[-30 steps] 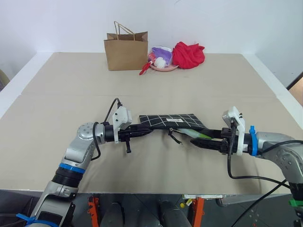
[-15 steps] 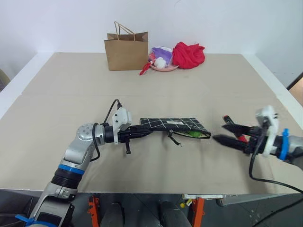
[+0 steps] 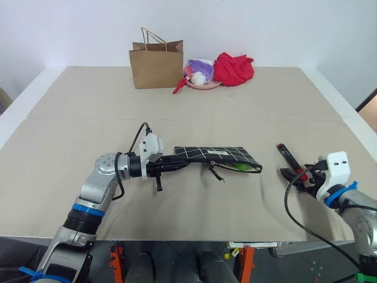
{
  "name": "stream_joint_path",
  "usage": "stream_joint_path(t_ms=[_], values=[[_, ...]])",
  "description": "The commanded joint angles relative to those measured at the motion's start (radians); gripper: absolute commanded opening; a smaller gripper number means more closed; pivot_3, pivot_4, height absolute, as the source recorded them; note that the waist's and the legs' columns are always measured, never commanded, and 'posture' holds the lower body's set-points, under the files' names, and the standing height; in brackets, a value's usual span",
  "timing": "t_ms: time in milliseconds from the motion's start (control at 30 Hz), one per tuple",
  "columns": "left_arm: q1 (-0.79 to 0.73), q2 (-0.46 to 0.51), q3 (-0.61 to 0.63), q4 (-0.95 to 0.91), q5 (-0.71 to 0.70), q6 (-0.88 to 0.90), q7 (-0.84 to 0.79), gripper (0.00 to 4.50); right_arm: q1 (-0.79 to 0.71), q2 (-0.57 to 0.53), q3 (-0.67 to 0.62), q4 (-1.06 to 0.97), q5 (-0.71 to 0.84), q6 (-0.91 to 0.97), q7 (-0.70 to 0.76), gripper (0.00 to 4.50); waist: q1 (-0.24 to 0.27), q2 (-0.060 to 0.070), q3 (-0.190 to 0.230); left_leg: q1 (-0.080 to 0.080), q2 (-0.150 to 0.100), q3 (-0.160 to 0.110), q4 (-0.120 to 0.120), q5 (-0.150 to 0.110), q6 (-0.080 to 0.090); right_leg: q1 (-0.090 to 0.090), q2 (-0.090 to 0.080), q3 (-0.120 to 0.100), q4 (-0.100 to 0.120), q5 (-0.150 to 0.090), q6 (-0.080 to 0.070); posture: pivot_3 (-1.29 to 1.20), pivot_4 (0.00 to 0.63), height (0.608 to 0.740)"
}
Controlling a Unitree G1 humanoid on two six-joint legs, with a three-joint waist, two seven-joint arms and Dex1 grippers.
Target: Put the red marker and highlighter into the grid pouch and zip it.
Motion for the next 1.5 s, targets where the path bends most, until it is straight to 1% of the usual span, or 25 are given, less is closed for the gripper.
stream_joint_path(t_ms=[33,67,100,133,167,233,267,400,500,533,600,633,667,733,800,867,900,1033,1167,1367,1500], values=[[-0.021,0.005,0.016,-0.022,-0.008,-0.006,-0.002,0.0,0.02,0.006,0.006,-0.011,-0.005,0.041,-0.017,3.27,0.0,0.0,0.0,0.0,0.0,0.0,0.0,0.0,0.0,0.0,0.0,0.0,0.0,0.0,0.0,0.0,0.15,0.74],[-0.021,0.006,0.016,-0.022,-0.008,-0.005,-0.002,0.0,0.025,0.007,0.005,-0.01,0.0,0.053,-0.018,2.93,0.001,0.0,0.0,0.0,0.0,0.0,0.0,0.0,0.0,0.0,0.0,0.0,0.0,0.0,0.0,0.0,0.15,0.74],[-0.02,0.007,0.016,-0.023,-0.008,-0.007,-0.003,0.0,0.032,0.011,0.004,-0.009,0.003,0.049,-0.013,2.35,0.001,0.0,0.0,0.0,0.0,0.0,0.0,0.0,0.0,0.0,0.0,0.0,0.0,0.0,0.0,0.0,0.15,0.74],[-0.019,0.008,0.016,-0.022,-0.007,-0.007,-0.003,0.0,0.044,0.014,0.002,-0.009,0.007,0.049,-0.005,2.01,0.001,-0.001,0.0,0.001,0.0,0.0,0.0,0.0,0.0,0.001,0.0,0.0,0.0,0.0,0.0,0.0,0.15,0.74],[-0.019,0.009,0.016,-0.023,-0.007,-0.008,-0.004,0.0,0.053,0.021,-0.003,-0.006,0.012,0.046,-0.002,1.42,0.001,-0.001,-0.001,0.001,0.0,0.0,0.0,0.0,0.0,0.001,0.0,0.0,0.0,0.0,0.0,0.0,0.15,0.74],[-0.019,0.009,0.016,-0.022,-0.006,-0.008,-0.003,0.0,0.058,0.03,-0.014,-0.003,0.029,0.055,0.003,0.62,0.001,-0.002,-0.001,0.002,0.0,0.0,0.0,0.0,0.0,0.003,0.0,0.0,0.0,0.0,0.0,0.0,0.15,0.74],[-0.021,0.009,0.016,-0.022,-0.006,-0.008,-0.003,0.0,0.059,0.029,-0.014,-0.002,0.03,0.056,0.005,0.52,0.001,-0.002,-0.001,0.004,0.0,0.0,0.0,0.0,0.0,0.005,0.0,0.0,0.0,-0.001,-0.001,0.0,0.15,0.74],[-0.026,0.007,0.016,-0.015,-0.004,-0.01,-0.001,0.0,0.067,0.019,-0.01,-0.001,0.012,0.025,0.01,0.52,0.001,-0.002,-0.001,0.006,0.0,0.0,0.0,0.0,0.0,0.007,0.0,0.0,0.0,-0.003,-0.004,0.0,0.15,0.74],[-0.028,0.01,0.02,-0.015,-0.007,-0.008,-0.004,0.0,0.063,-0.017,-0.051,-0.054,0.056,-0.016,0.079,0.52,0.002,-0.002,-0.001,0.006,0.0,0.0,0.0,0.0,0.0,0.007,0.0,0.0,0.0,-0.003,-0.005,0.0,0.15,0.74],[-0.027,0.014,0.021,-0.015,-0.009,-0.007,-0.008,0.0,0.057,-0.041,-0.068,-0.093,0.098,-0.003,0.122,0.52,0.002,-0.001,0.0,0.006,0.0,0.0,0.0,0.0,0.0,0.007,0.0,0.0,0.0,-0.003,-0.005,0.0,0.15,0.74],[-0.026,0.019,0.023,-0.017,-0.014,-0.002,-0.013,0.0,0.043,-0.095,-0.091,-0.181,0.217,0.09,0.205,0.52,0.001,0.0,0.0,0.006,0.0,0.0,0.0,0.0,0.0,0.007,0.0,0.0,0.0,-0.003,-0.004,0.0,0.15,0.74],[-0.025,0.02,0.023,-0.015,-0.015,-0.002,-0.014,0.0,0.025,-0.107,-0.106,-0.228,0.3,0.15,0.228,0.52,-0.003,0.002,0.001,0.005,0.0,0.0,0.0,0.0,0.0,0.007,0.0,0.0,0.0,-0.003,-0.004,0.0,0.15,0.74],[-0.024,0.02,0.023,-0.014,-0.017,0.0,-0.015,0.0,0.007,-0.116,-0.116,-0.281,0.407,0.229,0.237,0.52,-0.007,0.002,0.001,0.005,0.0,0.0,0.0,0.0,0.0,0.007,0.0,0.0,0.0,-0.003,-0.004,0.0,0.15,0.74],[-0.023,0.02,0.023,-0.012,-0.018,0.0,-0.017,0.0,-0.002,-0.135,-0.116,-0.367,0.549,0.322,0.261,0.52,-0.01,0.002,0.001,0.006,0.001,0.0,-0.001,0.0,0.0,0.007,0.001,0.0,0.0,-0.002,-0.004,0.0,0.15,0.74],[-0.024,0.019,0.022,-0.01,-0.018,0.0,-0.018,0.0,0.009,-0.163,-0.091,-0.431,0.617,0.374,0.283,0.52,-0.005,0.0,0.001,0.006,0.001,-0.001,-0.001,0.0,0.0,0.007,0.001,0.0,0.0,-0.002,-0.004,0.0,0.15,0.74],[-0.028,0.015,0.021,-0.005,-0.016,-0.001,-0.019,0.0,0.024,-0.185,-0.025,-0.484,0.631,0.408,0.287,0.52,-0.002,-0.001,0.001,0.005,0.001,-0.001,-0.001,0.0,0.0,0.007,0.001,-0.001,-0.001,-0.004,-0.005,0.0,0.15,0.74],[-0.03,0.013,0.021,-0.003,-0.015,-0.002,-0.019,0.0,0.038,-0.196,0.007,-0.488,0.613,0.414,0.29,0.52,-0.001,-0.001,0.001,0.004,0.0,-0.001,-0.001,0.0,0.0,0.007,0.0,0.0,-0.002,-0.004,-0.005,0.0,0.15,0.74],[-0.031,0.007,0.02,-0.005,-0.013,-0.002,-0.016,0.0,0.074,-0.269,0.08,-0.429,0.46,0.348,0.303,0.52,0.005,-0.002,0.001,0.002,-0.001,-0.001,0.0,0.0,0.0,0.006,-0.001,0.0,-0.002,-0.005,-0.004,0.0,0.15,0.74],[-0.017,0.008,0.021,-0.019,-0.014,0.001,-0.01,0.0,0.061,-0.281,0.073,-0.363,0.421,0.328,0.3,0.52,0.005,-0.002,0.002,0.002,-0.002,-0.001,0.0,0.0,0.0,0.005,-0.002,0.0,-0.002,-0.005,-0.004,0.0,0.15,0.74],[-0.01,0.009,0.019,-0.019,-0.013,-0.001,-0.008,0.0,0.047,-0.289,0.039,-0.342,0.43,0.315,0.334,0.52,0.003,-0.002,0.002,0.002,-0.002,-0.001,0.0,0.0,0.0,0.005,-0.002,0.0,-0.002,-0.003,-0.001,0.0,0.15,0.74],[-0.018,0.01,0.021,-0.001,-0.009,-0.008,-0.009,0.0,0.064,-0.307,-0.044,-0.389,0.564,0.365,0.431,0.52,0.004,-0.002,0.002,0.002,-0.002,-0.001,0.0,0.0,0.0,0.005,-0.002,0.0,-0.002,-0.003,0.0,0.0,0.15,0.74]])
